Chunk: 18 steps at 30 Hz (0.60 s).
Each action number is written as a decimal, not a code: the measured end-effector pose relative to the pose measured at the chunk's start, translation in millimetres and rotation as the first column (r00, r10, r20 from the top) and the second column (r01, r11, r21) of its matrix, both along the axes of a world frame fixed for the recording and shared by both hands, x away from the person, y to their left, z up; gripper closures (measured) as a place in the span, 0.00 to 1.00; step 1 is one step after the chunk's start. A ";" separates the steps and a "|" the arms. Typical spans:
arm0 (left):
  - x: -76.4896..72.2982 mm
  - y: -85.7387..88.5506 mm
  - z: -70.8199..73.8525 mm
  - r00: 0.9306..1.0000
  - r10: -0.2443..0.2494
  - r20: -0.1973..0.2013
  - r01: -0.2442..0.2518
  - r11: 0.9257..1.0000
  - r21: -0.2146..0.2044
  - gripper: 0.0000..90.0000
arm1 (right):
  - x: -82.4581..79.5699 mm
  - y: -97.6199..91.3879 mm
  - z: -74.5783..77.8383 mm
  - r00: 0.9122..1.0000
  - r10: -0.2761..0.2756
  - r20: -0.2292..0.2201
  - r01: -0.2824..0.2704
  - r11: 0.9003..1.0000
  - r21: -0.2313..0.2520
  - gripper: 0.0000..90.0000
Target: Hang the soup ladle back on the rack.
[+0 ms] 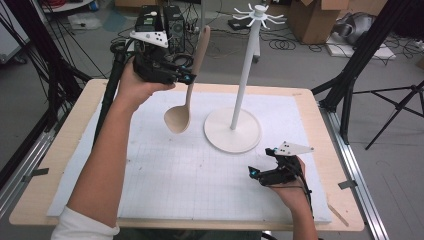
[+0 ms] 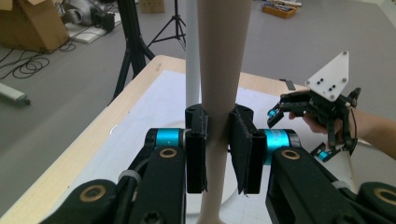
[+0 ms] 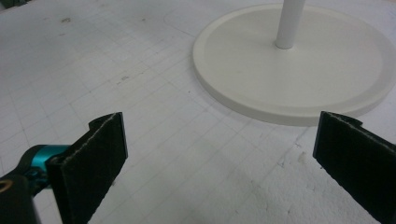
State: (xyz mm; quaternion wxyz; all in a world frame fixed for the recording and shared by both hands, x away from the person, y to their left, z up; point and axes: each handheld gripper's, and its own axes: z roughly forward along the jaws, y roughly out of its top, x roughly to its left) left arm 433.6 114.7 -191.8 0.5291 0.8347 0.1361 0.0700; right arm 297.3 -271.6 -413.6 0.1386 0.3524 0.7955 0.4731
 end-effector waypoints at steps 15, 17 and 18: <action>23.3 -24.6 21.5 1.000 -0.026 -0.011 0.026 1.000 0.017 0.85 | 0.1 0.3 -2.3 1.000 0.007 -0.004 -0.007 1.000 -0.007 0.02; 24.0 -27.9 22.0 0.999 -0.029 -0.013 0.029 0.999 0.014 0.85 | 0.1 -0.5 -2.1 1.000 0.006 -0.001 -0.006 1.000 -0.003 0.02; 24.4 -29.0 22.4 0.999 -0.032 -0.012 0.032 0.999 0.020 0.85 | 0.2 -0.9 -2.0 1.000 0.005 -0.001 -0.005 1.000 0.000 0.02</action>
